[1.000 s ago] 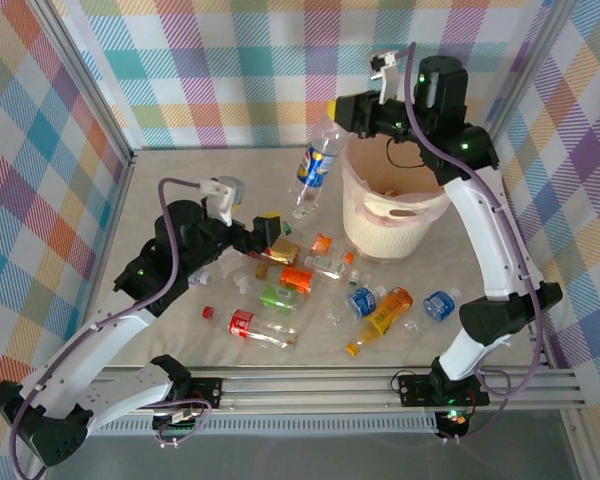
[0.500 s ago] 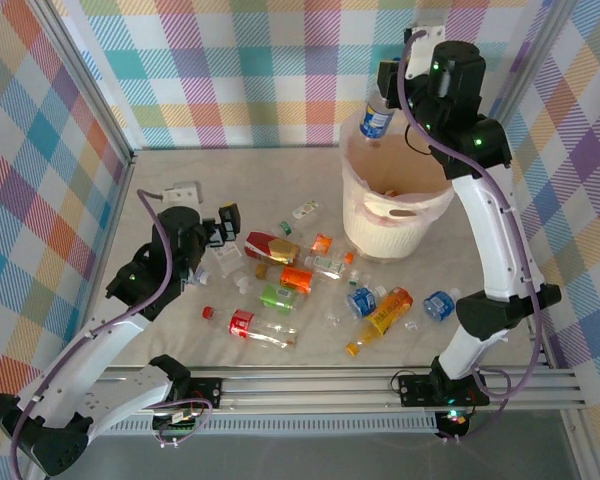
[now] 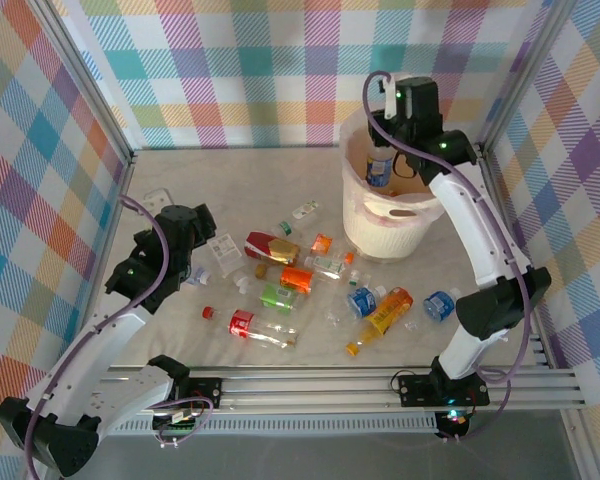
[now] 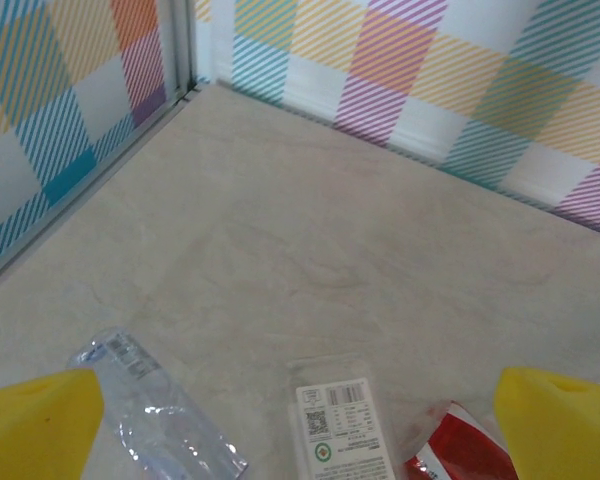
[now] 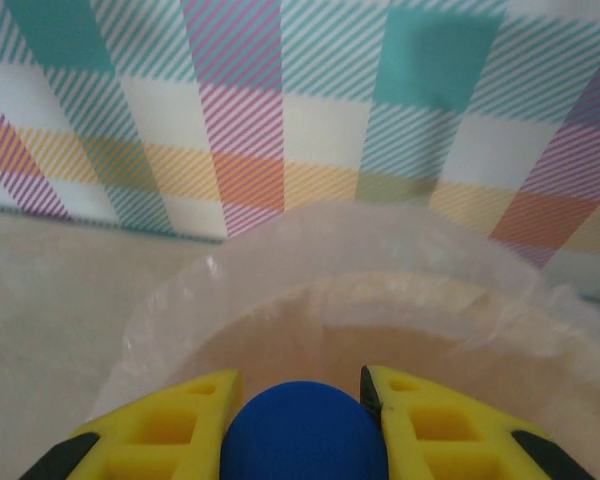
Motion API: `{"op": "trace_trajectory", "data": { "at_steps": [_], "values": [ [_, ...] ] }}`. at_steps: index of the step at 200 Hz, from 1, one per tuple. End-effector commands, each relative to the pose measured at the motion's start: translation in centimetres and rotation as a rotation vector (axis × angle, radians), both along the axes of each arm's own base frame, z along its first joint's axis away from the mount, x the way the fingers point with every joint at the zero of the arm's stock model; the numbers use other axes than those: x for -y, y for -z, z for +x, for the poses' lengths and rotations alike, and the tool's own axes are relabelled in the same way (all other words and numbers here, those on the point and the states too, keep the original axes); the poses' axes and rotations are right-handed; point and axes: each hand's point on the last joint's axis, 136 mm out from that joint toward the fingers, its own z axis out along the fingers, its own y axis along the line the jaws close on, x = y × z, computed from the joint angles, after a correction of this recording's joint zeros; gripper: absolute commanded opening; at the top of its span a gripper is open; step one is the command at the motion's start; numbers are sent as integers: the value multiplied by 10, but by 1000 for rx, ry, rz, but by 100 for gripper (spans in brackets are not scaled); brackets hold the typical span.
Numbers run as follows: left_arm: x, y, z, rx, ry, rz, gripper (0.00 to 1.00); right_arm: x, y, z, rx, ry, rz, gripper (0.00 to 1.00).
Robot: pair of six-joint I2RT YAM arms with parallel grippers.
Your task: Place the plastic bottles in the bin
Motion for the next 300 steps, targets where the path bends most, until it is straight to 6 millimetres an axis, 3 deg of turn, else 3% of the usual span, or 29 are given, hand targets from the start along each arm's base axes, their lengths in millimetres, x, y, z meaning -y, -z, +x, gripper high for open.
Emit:
{"op": "trace_trajectory", "data": {
  "at_steps": [1, 25, 85, 127, 148, 217, 221, 226, 229, 263, 300],
  "values": [
    [-11, 17, -4, -35, -64, -37, 100, -3, 0, -8, -6, -22, 57, 0],
    [-15, 24, -4, -43, -85, -66, 100, -4, 20, -11, -47, -23, 67, 0],
    [-18, 37, -3, -70, -93, -102, 100, 5, 63, -15, -140, 16, 69, 12],
    [-15, 47, 0, -93, -73, -113, 100, 10, 85, -16, -199, 30, 108, 29],
    [-14, 54, 1, -122, -69, -117, 100, 13, 93, -17, -220, 40, 126, 45],
    [-27, 87, -3, -180, -168, -164, 100, 9, 71, -22, -192, 0, 150, 77],
    [-28, 89, -4, -180, -176, -170, 100, 9, 68, -23, -188, -1, 151, 81],
    [-30, 91, -4, -179, -184, -178, 100, 10, 65, -24, -184, 3, 152, 96],
    [-31, 93, -5, -181, -190, -183, 100, 11, 63, -25, -181, 7, 154, 100],
    [-40, 115, -7, -199, -232, -265, 100, 21, 36, -36, -126, 45, 178, 100],
    [-43, 144, -1, -242, -246, -387, 100, 32, 24, -56, -123, 86, 214, 100]
  ]
}}
